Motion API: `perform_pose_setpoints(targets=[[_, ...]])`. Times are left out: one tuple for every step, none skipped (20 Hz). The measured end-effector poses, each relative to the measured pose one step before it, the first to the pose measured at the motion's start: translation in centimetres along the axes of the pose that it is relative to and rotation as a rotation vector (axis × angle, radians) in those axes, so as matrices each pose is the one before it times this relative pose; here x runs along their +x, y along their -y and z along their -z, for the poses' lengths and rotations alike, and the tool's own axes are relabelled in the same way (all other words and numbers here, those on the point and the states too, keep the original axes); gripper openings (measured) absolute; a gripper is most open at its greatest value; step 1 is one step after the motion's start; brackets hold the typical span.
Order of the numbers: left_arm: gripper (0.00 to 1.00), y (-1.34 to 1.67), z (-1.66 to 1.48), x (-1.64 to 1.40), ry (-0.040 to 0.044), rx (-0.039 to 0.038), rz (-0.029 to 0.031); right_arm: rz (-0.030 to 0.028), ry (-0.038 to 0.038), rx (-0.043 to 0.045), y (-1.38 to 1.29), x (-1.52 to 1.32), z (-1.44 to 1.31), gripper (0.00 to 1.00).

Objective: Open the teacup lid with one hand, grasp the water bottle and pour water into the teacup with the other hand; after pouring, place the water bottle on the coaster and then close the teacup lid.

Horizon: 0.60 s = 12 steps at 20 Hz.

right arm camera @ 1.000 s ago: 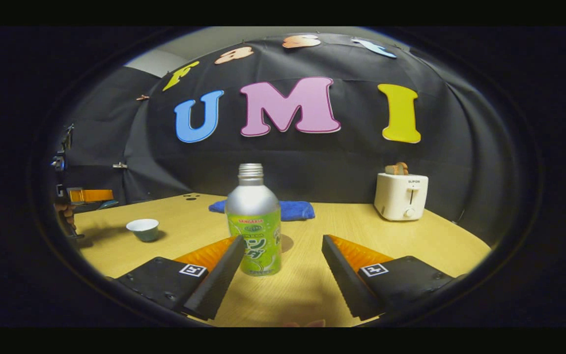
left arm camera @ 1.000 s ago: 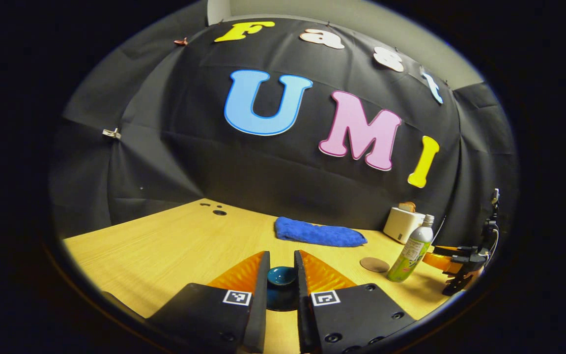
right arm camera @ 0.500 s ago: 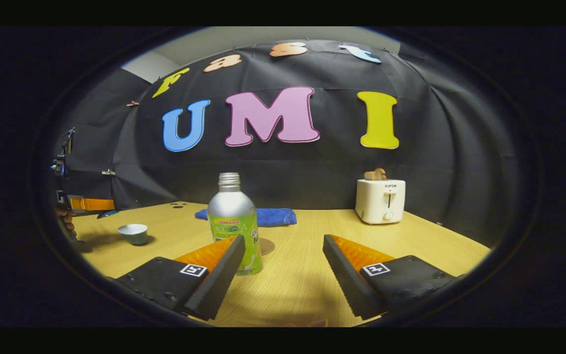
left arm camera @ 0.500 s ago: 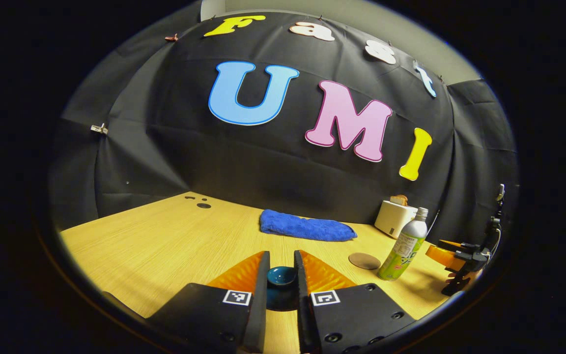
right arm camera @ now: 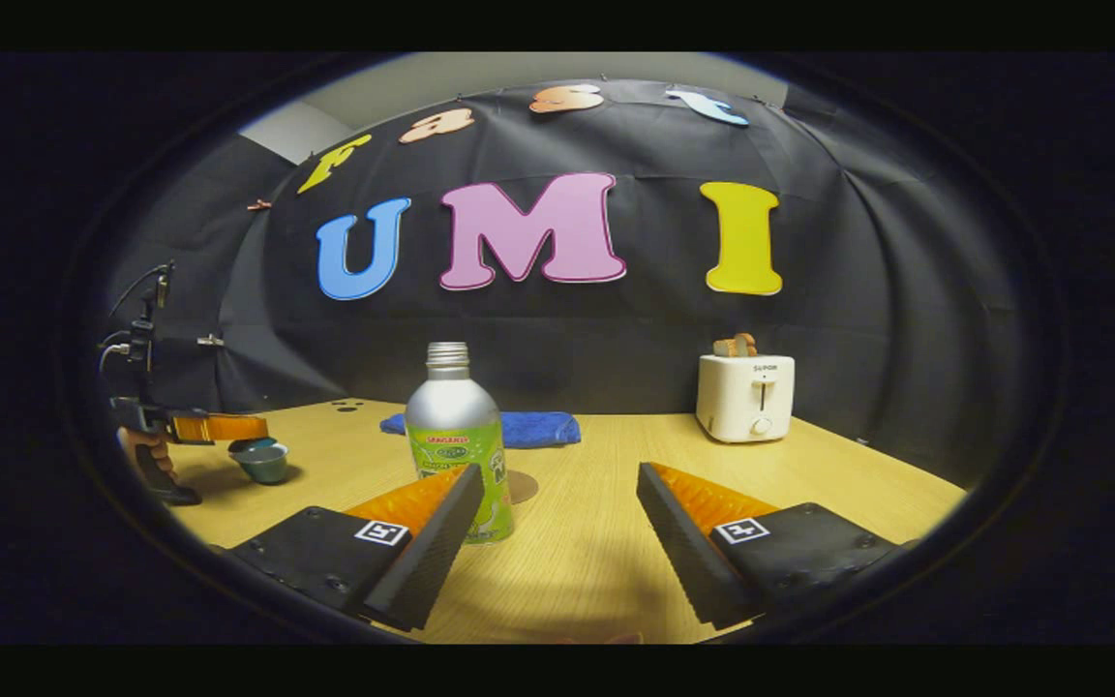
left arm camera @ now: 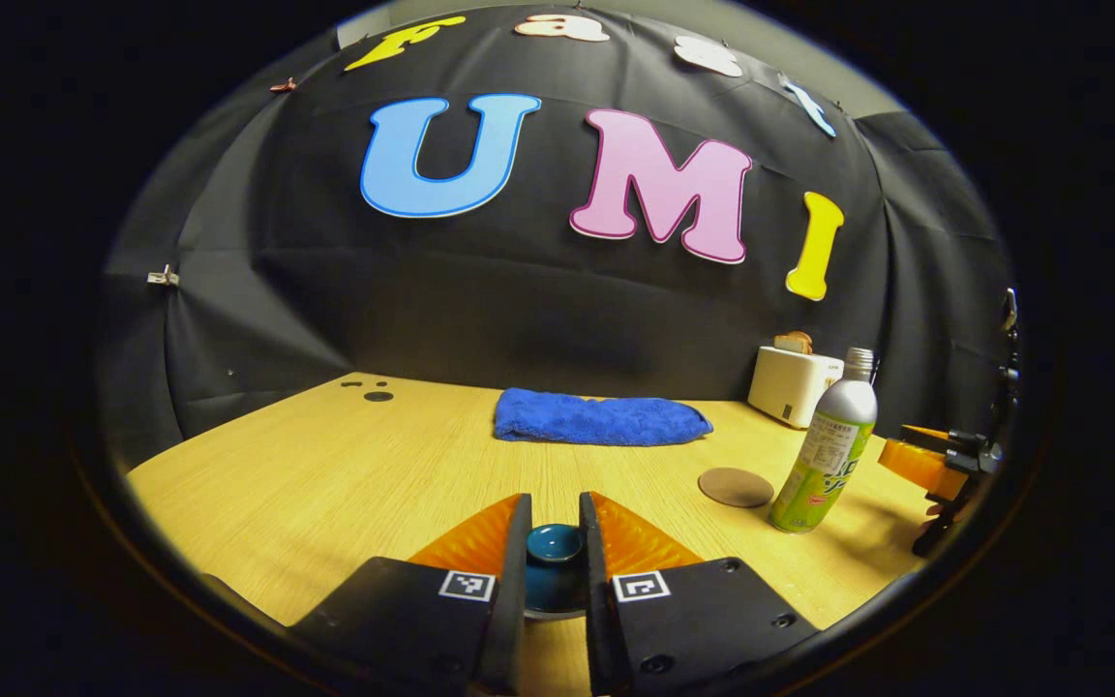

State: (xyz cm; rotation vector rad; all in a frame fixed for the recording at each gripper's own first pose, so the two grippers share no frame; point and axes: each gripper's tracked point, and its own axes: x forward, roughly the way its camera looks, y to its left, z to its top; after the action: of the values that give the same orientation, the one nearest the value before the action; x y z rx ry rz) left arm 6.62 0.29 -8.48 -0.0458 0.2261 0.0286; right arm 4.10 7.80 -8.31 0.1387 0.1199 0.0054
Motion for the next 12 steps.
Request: perform_pose_setpoints(targets=[[0.3, -0.044, -0.183, -0.107, 0.00369, 0.01164, -0.00727, 0.00021, 0.00061, 0.00051, -0.007, -0.009, -0.064, 0.99], [0.3, -0.239, 0.12, 0.276, 0.00219, 0.01269, -0.01089, -0.00022, -0.00004, -0.00073, -0.008, -0.031, 0.077, 0.98], [0.3, -0.234, 0.047, 0.079, -0.00037, 0.01236, -0.01145, -0.00006, -0.00047, 0.00052, 0.019, 0.01, -0.025, 0.98], [0.3, 0.121, 0.028, 0.082, -0.00097, 0.00605, 0.0026, -0.00029, 0.00005, -0.0001, -0.005, 0.037, 0.053, 0.98], [0.31, 0.215, -0.044, -0.065, 0.00109, 0.00765, 0.00082, 0.00016, -0.00031, 0.0002, 0.015, 0.003, -0.063, 0.98], [0.32, 0.032, 0.015, 0.032, -0.00216, 0.0093, -0.00203, -0.00078, 0.00048, -0.00006, -0.041, 0.008, 0.024, 0.98], [0.33, 0.148, 0.136, 0.161, -0.00382, 0.01107, 0.00006, -0.00279, -0.00034, 0.00034, -0.08, -0.002, 0.012, 0.98], [0.33, 0.121, 0.131, 0.093, -0.0088, 0.01091, -0.00086, -0.00059, -0.00015, -0.00042, 0.037, -0.02, 0.021, 0.98], [0.33, 0.128, 0.256, 0.044, -0.01072, 0.01124, -0.00118, -0.00005, -0.00023, 0.0002, 0.022, 0.032, -0.004, 0.98], [0.33, 0.087, 0.11, 0.146, -0.01052, 0.01056, -0.00082, -0.00008, 0.00007, -0.00002, -0.007, -0.026, -0.042, 0.98], [0.33, 0.091, 0.283, 0.15, -0.01355, 0.00723, 0.00233, -0.00001, 0.00016, -0.0001, -0.021, 0.006, 0.025, 0.98], [0.33, 0.013, 0.04, 0.006, -0.0103, 0.00211, -0.00146, -0.00016, -0.00012, 0.00017, 0.0, -0.018, 0.01, 0.98]])
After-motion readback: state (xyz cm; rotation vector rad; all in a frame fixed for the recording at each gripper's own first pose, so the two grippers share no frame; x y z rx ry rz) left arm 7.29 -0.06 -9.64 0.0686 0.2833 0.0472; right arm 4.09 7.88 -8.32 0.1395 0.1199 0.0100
